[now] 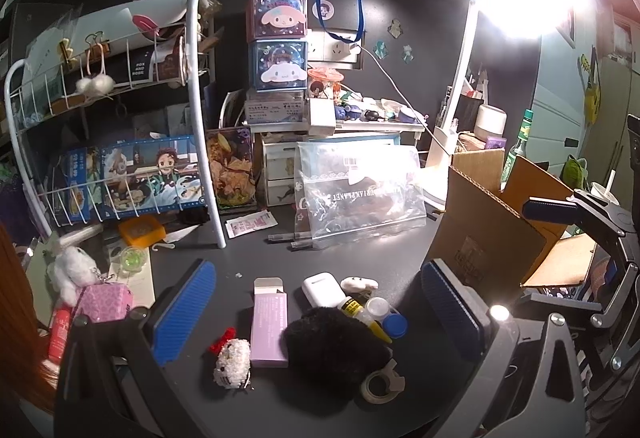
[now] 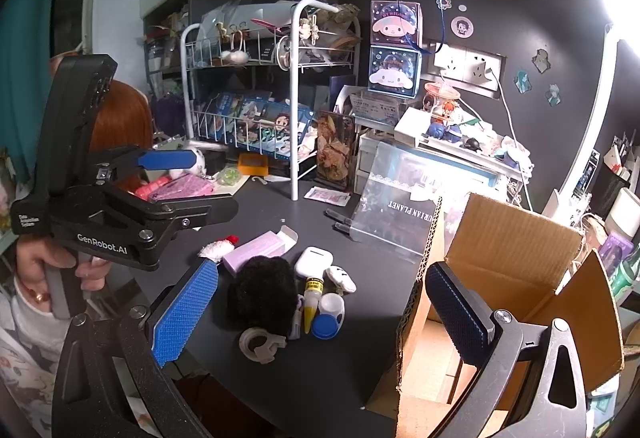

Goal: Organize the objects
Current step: 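Move the right tool toward the white tape roll on the desk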

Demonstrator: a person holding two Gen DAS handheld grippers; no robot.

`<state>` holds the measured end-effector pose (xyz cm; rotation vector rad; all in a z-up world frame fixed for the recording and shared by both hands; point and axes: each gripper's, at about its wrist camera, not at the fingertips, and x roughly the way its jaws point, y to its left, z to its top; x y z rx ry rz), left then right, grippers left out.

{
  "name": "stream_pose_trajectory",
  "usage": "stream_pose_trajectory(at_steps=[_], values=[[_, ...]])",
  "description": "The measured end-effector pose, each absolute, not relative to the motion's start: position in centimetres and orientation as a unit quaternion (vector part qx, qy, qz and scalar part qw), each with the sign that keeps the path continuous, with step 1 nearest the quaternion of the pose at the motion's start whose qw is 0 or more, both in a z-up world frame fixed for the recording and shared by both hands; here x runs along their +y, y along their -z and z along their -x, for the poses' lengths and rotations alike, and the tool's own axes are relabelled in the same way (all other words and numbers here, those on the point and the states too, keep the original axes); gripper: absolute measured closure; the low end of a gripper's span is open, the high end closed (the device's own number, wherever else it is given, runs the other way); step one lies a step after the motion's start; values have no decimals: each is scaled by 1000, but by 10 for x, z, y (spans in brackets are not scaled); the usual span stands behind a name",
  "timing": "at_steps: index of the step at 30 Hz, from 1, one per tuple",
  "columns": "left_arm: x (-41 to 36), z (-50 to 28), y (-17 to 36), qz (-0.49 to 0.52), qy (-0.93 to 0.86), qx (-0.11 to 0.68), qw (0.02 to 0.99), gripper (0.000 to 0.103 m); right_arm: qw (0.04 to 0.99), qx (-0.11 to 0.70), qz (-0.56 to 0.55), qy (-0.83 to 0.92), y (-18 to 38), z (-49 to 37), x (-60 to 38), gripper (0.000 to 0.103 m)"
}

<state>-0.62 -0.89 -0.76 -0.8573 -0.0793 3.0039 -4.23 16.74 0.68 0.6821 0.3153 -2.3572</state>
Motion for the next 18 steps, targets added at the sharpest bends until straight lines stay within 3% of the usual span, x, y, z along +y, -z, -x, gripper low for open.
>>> stream_pose_trajectory(at_steps=[18], values=[[-34, -5, 7, 260, -965, -32, 29, 0, 300, 151, -241, 910, -10, 26, 141, 0]])
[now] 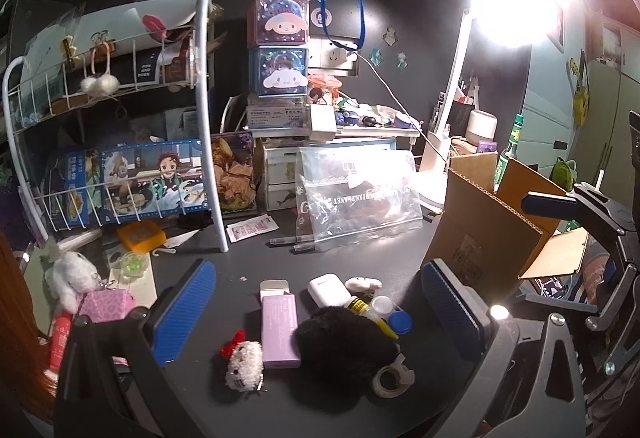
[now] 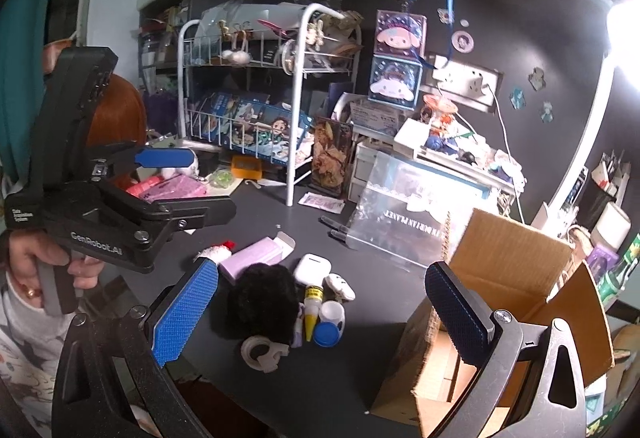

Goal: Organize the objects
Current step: 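Move the right tool toward the white tape roll on the desk, then grasp the white tape roll with the right gripper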

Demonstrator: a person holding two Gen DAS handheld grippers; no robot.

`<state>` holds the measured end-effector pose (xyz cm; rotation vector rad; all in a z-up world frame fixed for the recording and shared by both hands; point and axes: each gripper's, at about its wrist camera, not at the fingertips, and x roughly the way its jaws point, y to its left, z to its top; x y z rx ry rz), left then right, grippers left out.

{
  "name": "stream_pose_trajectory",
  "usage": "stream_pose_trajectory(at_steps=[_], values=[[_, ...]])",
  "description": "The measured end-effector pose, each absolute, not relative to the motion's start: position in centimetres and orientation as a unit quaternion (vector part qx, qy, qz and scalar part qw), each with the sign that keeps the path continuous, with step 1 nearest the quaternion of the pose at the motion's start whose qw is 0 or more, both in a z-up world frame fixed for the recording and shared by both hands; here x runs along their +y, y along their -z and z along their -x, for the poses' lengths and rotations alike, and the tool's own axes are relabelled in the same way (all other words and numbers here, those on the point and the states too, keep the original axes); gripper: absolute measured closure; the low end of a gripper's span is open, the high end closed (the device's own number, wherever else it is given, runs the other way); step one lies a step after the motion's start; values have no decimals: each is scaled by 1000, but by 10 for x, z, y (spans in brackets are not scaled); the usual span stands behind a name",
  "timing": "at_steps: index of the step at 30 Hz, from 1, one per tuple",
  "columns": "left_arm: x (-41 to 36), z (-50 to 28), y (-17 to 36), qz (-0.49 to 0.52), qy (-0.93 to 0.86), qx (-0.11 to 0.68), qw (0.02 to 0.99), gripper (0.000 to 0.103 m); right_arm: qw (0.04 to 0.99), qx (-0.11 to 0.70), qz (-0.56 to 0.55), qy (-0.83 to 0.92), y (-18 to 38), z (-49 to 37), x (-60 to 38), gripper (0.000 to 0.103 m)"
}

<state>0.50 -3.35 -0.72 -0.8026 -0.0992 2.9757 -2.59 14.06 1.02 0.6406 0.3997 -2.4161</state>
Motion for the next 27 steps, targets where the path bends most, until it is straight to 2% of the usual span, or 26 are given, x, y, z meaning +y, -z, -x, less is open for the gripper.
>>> stream_pose_trajectory(at_steps=[5, 7, 9, 10, 15, 21, 26, 27], values=[[-51, -12, 11, 258, -965, -38, 27, 0, 306, 169, -231, 908, -9, 14, 119, 0], [-55, -13, 15, 262, -964, -36, 25, 0, 310, 173, -233, 905, -3, 10, 110, 6], [-59, -13, 19, 268, -962, -34, 26, 0, 321, 166, -243, 900, 5, 8, 104, 20], [-60, -14, 22, 271, -962, -34, 28, 0, 326, 162, -250, 897, 11, 7, 101, 22], [-62, -14, 38, 290, -956, -32, 39, 0, 339, 137, -292, 884, 48, 5, 95, 27], [-61, -10, 56, 315, -948, -28, 38, 0, 312, 91, -356, 876, 101, 15, 110, 27], [-58, -7, 64, 326, -944, -26, 42, 0, 280, 111, -365, 881, 131, 17, 111, 28], [-56, -7, 65, 327, -944, -25, 42, 0, 281, 112, -366, 880, 134, 18, 109, 31]])
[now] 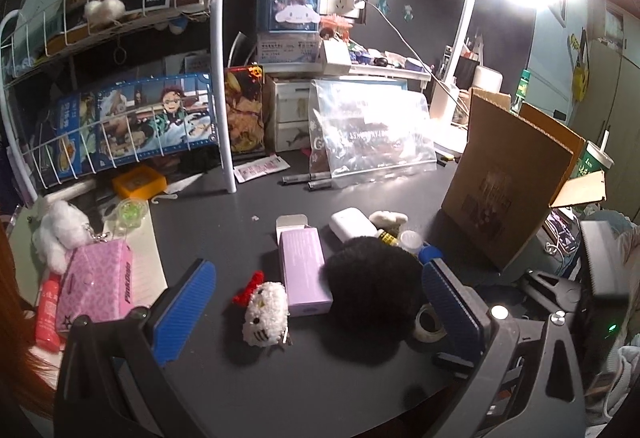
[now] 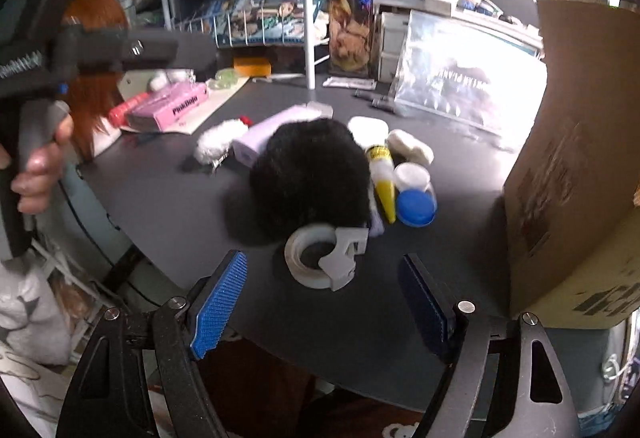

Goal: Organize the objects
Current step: 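Grasp the white tape roll with the right gripper, then carry the tape roll into the cardboard box and open the right gripper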

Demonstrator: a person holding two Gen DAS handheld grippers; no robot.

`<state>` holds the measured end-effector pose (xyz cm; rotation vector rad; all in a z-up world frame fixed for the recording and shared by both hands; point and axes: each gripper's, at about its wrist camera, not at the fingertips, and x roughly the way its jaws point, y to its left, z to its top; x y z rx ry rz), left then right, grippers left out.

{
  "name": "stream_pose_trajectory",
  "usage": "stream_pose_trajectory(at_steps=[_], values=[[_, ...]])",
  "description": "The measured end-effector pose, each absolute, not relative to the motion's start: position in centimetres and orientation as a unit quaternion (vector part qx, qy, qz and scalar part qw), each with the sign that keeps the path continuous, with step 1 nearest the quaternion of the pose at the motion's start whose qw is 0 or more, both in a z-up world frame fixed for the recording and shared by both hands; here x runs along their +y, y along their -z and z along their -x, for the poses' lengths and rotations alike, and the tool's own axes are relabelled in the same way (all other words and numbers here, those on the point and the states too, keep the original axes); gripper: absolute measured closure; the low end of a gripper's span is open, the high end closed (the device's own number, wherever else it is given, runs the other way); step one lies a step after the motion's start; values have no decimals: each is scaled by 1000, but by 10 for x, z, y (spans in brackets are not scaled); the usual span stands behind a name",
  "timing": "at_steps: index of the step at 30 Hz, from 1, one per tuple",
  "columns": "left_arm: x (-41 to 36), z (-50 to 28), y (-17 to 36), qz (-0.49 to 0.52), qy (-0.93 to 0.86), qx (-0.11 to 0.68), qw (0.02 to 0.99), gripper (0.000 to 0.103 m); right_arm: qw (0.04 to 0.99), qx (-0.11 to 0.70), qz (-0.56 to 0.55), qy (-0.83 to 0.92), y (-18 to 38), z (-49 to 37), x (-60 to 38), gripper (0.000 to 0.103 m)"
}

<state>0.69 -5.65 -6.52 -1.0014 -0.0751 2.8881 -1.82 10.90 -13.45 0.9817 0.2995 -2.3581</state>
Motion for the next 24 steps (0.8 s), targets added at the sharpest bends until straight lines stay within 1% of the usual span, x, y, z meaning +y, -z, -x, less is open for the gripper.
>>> stream_pose_trajectory(at_steps=[1, 3, 5, 7, 8, 17, 23, 24], values=[[-56, -7, 66, 329, -943, -23, 42, 0, 281, 114, -367, 879, 138, 19, 107, 35], [-54, -5, 68, 332, -942, -20, 43, 0, 279, 123, -365, 880, 144, 22, 103, 45], [-54, -5, 69, 335, -941, -18, 44, 0, 273, 133, -363, 881, 149, 22, 100, 48], [-54, -5, 70, 338, -940, -17, 49, 0, 272, 134, -359, 883, 149, 23, 100, 54], [-54, -5, 70, 340, -939, -17, 53, 0, 274, 132, -358, 883, 149, 23, 101, 66], [-36, 6, 66, 363, -924, -2, 123, 1, 283, 137, -346, 884, 138, 17, 116, 66], [-6, 12, 51, 385, -897, 30, 215, 1, 319, 147, -299, 887, 97, 15, 114, 67], [-2, 14, 46, 389, -893, 36, 223, 3, 327, 152, -289, 887, 87, 15, 112, 67]])
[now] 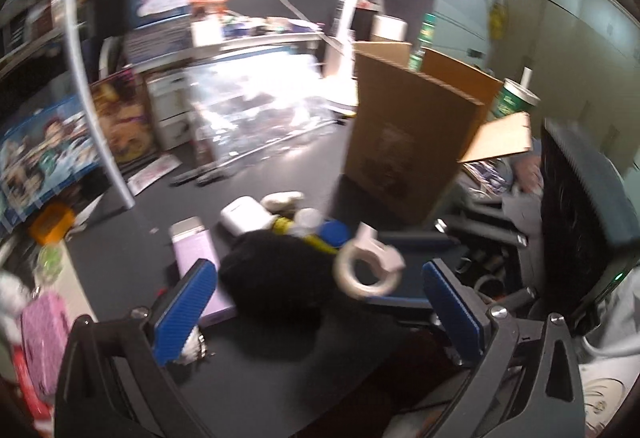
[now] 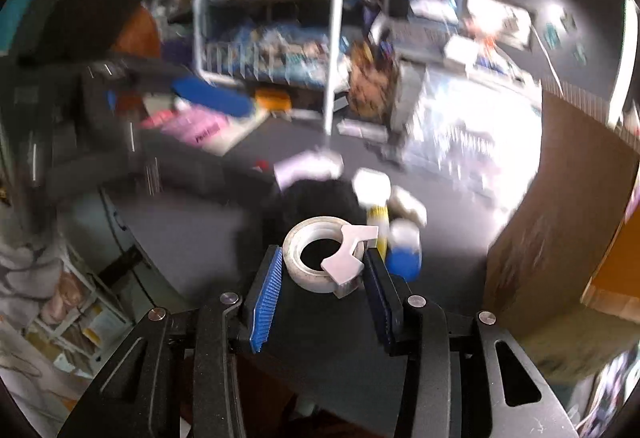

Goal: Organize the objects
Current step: 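Carry the tape roll into the cardboard box and open the right gripper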

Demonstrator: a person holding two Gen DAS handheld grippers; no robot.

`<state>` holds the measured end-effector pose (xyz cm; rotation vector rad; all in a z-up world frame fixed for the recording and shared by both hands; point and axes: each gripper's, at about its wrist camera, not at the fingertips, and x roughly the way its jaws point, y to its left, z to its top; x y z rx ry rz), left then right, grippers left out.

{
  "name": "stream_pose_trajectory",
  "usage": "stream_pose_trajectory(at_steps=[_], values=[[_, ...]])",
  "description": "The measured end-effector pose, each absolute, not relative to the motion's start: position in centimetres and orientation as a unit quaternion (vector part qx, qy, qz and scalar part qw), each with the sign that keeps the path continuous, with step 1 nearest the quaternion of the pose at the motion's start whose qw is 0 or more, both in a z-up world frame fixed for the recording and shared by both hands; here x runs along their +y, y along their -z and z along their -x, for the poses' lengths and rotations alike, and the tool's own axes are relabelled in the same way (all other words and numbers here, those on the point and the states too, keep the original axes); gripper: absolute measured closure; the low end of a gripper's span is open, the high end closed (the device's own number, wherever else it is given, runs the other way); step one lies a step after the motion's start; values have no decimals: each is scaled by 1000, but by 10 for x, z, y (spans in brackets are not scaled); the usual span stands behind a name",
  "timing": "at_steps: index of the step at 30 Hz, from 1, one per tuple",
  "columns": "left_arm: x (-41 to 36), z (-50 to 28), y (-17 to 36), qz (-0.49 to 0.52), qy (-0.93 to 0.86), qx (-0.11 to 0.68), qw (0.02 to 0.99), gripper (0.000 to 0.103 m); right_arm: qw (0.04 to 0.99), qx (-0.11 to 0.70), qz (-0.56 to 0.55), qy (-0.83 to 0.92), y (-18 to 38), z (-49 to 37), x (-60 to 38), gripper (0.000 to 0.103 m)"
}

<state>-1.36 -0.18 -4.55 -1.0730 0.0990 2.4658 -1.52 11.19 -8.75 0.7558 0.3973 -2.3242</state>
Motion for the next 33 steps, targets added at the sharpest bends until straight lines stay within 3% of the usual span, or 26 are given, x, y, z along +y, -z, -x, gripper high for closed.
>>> stream_pose_trajectory(at_steps=[1, 3, 7, 12, 23, 33], values=[[1, 14, 41, 390, -891, 40, 228, 6, 333, 156, -280, 887, 80, 16, 109, 67], [6, 17, 28, 397, -883, 42, 247, 24, 348, 162, -264, 885, 63, 17, 106, 67], [8, 27, 7, 408, -875, 37, 257, 31, 364, 183, -240, 881, 37, 18, 99, 67], [20, 42, -15, 425, -860, 41, 280, 49, 358, 202, -221, 884, 16, 20, 102, 67], [92, 92, -53, 436, -842, 101, 301, 57, 295, 175, -228, 911, -21, 42, 158, 67], [164, 159, -36, 498, -795, 109, 329, 59, 244, 129, -306, 911, -25, 88, 232, 67]])
